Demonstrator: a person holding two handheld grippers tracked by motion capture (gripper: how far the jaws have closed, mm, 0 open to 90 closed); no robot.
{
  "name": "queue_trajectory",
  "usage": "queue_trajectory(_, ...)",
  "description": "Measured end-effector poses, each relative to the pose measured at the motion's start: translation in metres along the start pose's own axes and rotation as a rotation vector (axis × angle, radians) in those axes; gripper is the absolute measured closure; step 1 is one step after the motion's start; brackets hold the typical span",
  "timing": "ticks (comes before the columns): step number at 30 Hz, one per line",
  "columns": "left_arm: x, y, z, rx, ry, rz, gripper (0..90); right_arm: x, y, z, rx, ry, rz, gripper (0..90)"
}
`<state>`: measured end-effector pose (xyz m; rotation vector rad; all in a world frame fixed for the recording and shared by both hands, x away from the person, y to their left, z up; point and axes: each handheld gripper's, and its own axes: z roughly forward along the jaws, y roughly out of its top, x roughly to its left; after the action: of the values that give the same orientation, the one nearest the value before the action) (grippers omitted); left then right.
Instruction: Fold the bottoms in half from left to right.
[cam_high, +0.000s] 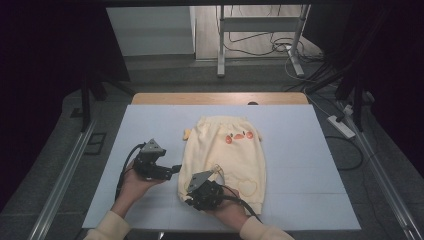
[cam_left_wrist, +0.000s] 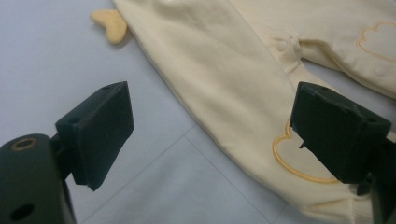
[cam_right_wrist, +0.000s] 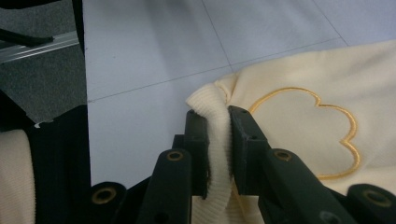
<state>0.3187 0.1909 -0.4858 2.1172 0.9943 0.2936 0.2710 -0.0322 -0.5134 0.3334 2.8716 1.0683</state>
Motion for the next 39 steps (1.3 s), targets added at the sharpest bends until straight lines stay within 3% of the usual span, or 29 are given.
queue_trajectory(18, 0.009, 0.023, 0.014, 0.021, 0.008, -0.005, 14.1, -0.001, 0.000, 0.000, 0.000, 0.010, 0.005, 77.3)
queue_trajectory(24, 0.018, 0.031, 0.026, 0.038, 0.027, -0.024, 14.9, -0.001, 0.000, 0.000, 0.000, 0.010, 0.007, 77.3)
queue_trajectory(39, 0.033, 0.041, 0.044, 0.054, 0.024, -0.051, 15.7, -0.002, -0.001, 0.000, -0.006, 0.015, 0.016, 77.3)
